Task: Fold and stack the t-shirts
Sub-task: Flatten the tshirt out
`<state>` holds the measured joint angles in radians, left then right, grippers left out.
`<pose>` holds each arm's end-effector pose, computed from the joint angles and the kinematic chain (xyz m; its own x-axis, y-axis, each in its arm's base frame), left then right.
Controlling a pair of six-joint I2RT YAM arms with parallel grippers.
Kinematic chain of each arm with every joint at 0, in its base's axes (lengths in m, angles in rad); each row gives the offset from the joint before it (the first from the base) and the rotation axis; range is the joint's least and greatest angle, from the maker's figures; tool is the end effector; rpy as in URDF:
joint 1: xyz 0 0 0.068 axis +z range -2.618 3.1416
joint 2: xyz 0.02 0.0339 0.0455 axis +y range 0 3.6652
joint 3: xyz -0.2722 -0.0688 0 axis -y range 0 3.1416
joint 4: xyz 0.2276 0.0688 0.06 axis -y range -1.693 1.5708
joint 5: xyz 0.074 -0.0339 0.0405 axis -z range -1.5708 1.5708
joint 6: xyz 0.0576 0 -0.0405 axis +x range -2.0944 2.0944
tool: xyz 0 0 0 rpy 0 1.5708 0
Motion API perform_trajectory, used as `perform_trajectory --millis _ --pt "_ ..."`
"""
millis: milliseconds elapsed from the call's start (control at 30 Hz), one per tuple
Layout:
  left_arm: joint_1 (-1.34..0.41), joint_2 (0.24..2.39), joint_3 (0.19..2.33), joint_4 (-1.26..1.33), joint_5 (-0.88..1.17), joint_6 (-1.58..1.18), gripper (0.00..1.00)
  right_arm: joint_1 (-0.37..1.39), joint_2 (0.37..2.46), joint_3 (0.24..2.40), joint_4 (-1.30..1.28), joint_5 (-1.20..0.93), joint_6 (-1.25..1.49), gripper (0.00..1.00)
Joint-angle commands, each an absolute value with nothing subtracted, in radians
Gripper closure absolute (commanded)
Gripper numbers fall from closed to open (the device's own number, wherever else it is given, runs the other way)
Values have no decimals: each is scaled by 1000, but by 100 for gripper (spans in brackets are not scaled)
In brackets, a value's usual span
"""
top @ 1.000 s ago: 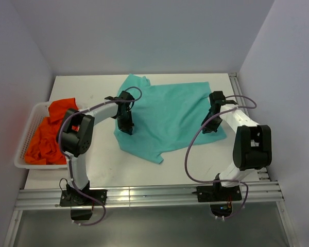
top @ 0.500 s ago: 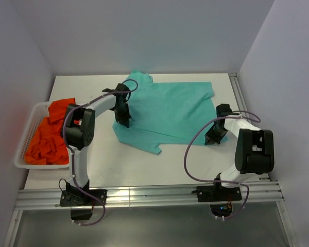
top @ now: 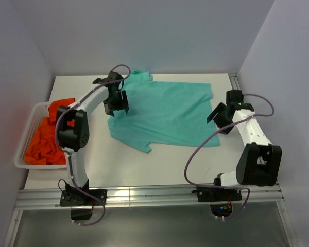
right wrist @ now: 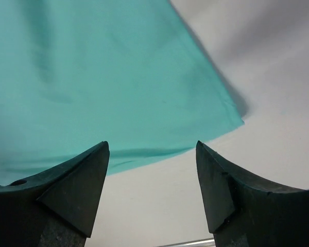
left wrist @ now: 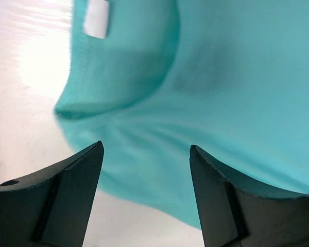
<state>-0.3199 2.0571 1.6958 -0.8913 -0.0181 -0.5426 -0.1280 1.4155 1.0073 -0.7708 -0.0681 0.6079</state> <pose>0.4014 -0.1319 0.2048 -0.9317 -0.2352 -0.2768 -0.2009 0.9685 -0.1468 0.2592 -0.0294 0.2256 -0.6944 0.6639 -0.2775 0.6069 0.7476 0.2697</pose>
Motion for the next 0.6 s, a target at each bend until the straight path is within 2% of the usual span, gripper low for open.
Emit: perform_trajectory --millis 0,67,167,200,333,567 --pt "-322 1837 1755 -959 -77 -554 25 -117 1325 1144 -860 -32 594 24" --pt "-324 1732 1698 -969 -58 -569 27 -117 1306 1182 -880 -28 584 24" --pt "-342 1585 1489 -943 -20 -613 32 -115 1283 1189 -914 -18 578 25" --pt "-350 1547 1373 -934 -9 -642 33 -117 1273 1181 -920 -14 584 25" --pt "-412 1410 1132 -871 41 -712 34 -117 1226 1114 -905 -24 598 25" --pt "-498 1448 960 -698 132 -764 37 -117 1203 1045 -894 -31 591 26"
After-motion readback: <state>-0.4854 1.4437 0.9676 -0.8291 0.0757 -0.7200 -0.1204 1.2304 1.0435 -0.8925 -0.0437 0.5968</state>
